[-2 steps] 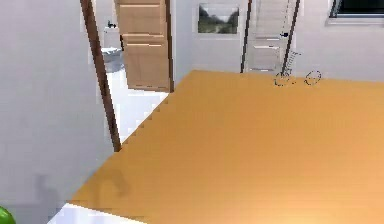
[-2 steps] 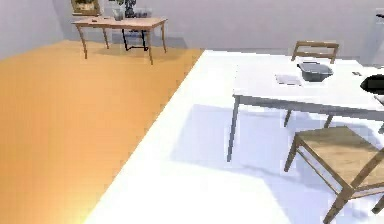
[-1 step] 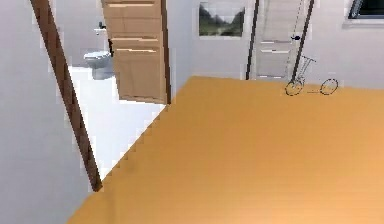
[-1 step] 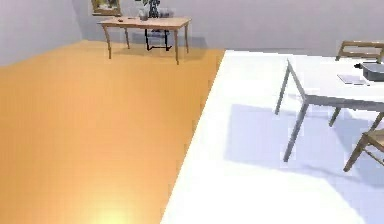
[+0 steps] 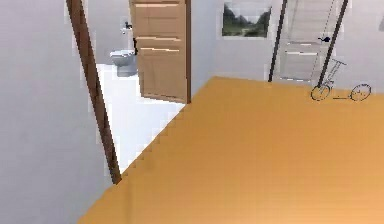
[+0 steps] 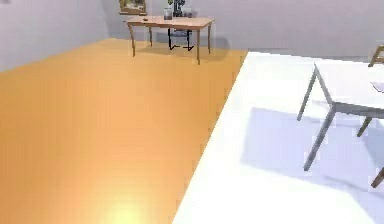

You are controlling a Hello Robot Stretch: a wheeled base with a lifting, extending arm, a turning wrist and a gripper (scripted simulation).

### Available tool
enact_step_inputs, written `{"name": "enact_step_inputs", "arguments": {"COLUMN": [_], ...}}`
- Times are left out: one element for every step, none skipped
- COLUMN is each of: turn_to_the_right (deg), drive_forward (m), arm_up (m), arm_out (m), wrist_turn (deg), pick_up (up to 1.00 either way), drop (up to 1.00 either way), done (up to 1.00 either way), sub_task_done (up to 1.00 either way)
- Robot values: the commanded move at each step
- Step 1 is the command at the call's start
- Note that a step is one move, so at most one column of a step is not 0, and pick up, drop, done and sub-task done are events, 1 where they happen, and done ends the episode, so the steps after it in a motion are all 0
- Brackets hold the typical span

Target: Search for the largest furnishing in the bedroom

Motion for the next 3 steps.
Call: {"name": "enact_step_inputs", "arguments": {"turn_to_the_right": [0.0,0.0,-45.0], "drive_forward": [1.0,0.45,0.0], "arm_up": [0.0,0.0,0.0], "arm_out": [0.0,0.0,0.0], "wrist_turn": [0.0,0.0,0.0], "pick_up": [0.0,0.0,0.0], "drop": [0.0,0.0,0.0], "done": [0.0,0.0,0.0], "sub_task_done": [0.0,0.0,0.0]}}
